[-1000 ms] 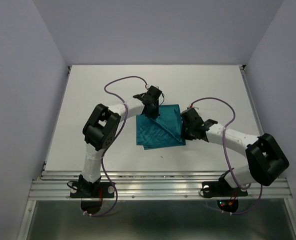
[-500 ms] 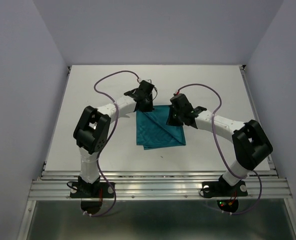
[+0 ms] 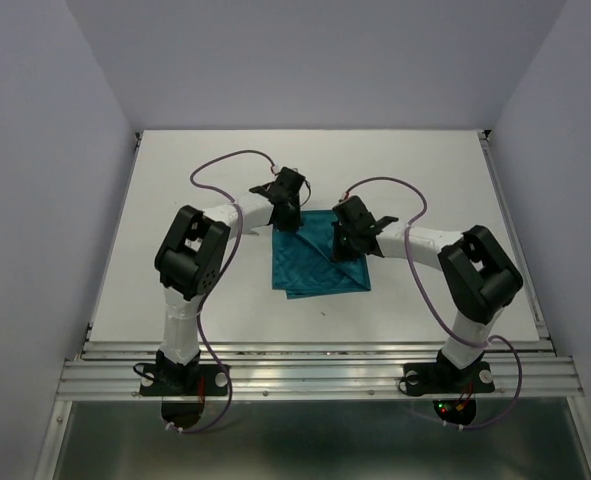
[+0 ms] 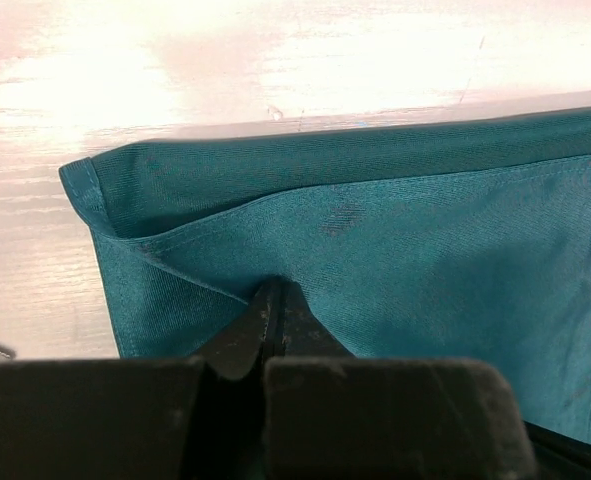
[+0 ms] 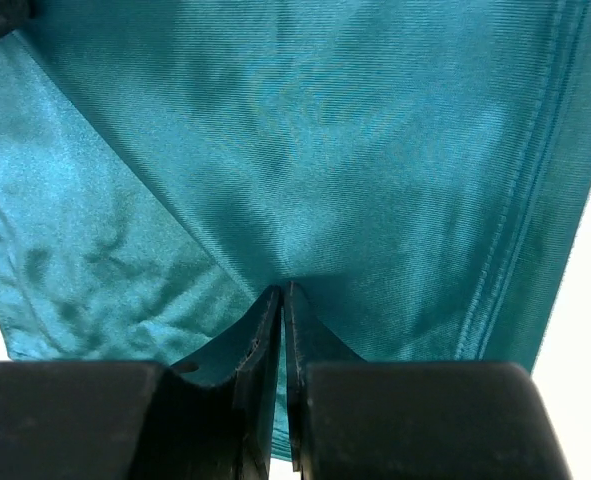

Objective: Fold the napkin into a case and place the utensils inside
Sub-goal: Smooth out the upper triangle-folded napkin at the center of the board.

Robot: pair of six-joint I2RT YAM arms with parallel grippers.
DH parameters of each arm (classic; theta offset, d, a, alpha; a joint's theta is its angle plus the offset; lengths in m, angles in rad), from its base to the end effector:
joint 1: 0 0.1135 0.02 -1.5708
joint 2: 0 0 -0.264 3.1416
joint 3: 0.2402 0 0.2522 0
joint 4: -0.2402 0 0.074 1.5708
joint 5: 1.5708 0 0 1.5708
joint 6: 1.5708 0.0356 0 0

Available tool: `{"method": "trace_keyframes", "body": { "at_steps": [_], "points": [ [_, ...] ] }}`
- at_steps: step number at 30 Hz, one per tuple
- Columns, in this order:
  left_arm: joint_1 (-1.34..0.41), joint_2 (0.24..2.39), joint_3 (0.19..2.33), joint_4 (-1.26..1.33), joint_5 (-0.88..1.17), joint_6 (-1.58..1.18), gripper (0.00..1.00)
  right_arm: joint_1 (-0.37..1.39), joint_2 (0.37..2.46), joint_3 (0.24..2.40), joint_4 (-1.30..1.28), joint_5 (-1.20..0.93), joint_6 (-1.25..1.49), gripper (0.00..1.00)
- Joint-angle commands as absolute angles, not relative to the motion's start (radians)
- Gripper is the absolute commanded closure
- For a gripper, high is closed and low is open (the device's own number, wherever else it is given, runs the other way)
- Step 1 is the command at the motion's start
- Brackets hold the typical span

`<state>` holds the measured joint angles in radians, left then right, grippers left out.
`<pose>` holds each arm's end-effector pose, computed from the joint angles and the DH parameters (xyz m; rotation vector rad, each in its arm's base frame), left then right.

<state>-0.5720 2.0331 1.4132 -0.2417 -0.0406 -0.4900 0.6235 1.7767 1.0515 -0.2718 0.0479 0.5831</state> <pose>0.3735 -0.2388 0.1732 0.0830 2.4764 -0.4212 0.2905 0.2068 0.1623 -0.0343 2.6159 0.3863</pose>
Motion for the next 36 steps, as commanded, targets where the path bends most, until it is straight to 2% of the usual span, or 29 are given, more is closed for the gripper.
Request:
{"method": "trace_keyframes", "body": {
  "at_steps": [1,7,12,14,19,21,25,26,28,32,36],
  "points": [
    [-0.574,1.967,1.422,-0.294,-0.08,-0.465,1.0,0.632,1.752,1.058,-0.258,0.057,0.561,0.89],
    [-0.574,1.829,1.43,-0.342,-0.103,-0.472,1.0,0.632,1.634,1.069,-0.268,0.103,0.569,0.88],
    [-0.574,1.683,1.304,-0.336,-0.084,-0.512,1.0,0.632,1.562,1.032,-0.294,0.158,0.604,0.87],
    [-0.575,1.591,1.219,-0.327,-0.063,-0.54,1.0,0.632,1.533,1.005,-0.319,0.242,0.606,0.84],
    [-0.581,1.474,1.023,-0.295,-0.015,-0.623,1.0,0.58,1.487,0.962,-0.359,0.285,0.592,0.73],
    [-0.587,1.422,0.924,-0.272,-0.005,-0.665,0.92,0.531,1.462,0.934,-0.359,0.262,0.586,0.7],
    [-0.606,1.364,0.799,-0.242,0.044,-0.724,0.73,0.48,1.462,0.908,-0.361,0.197,0.568,0.56],
    [-0.61,1.358,0.778,-0.238,0.051,-0.736,0.7,0.468,1.469,0.905,-0.362,0.186,0.563,0.49],
    [-0.626,1.347,0.733,-0.229,0.057,-0.767,0.6,0.457,1.491,0.897,-0.365,0.14,0.551,0.42],
    [-0.638,1.339,0.68,-0.212,0.055,-0.804,0.58,0.457,1.517,0.877,-0.359,0.049,0.537,0.34],
    [-0.64,1.359,0.655,-0.186,0.061,-0.818,0.58,0.457,1.52,0.847,-0.33,0.009,0.535,0.33]
  ]
}}
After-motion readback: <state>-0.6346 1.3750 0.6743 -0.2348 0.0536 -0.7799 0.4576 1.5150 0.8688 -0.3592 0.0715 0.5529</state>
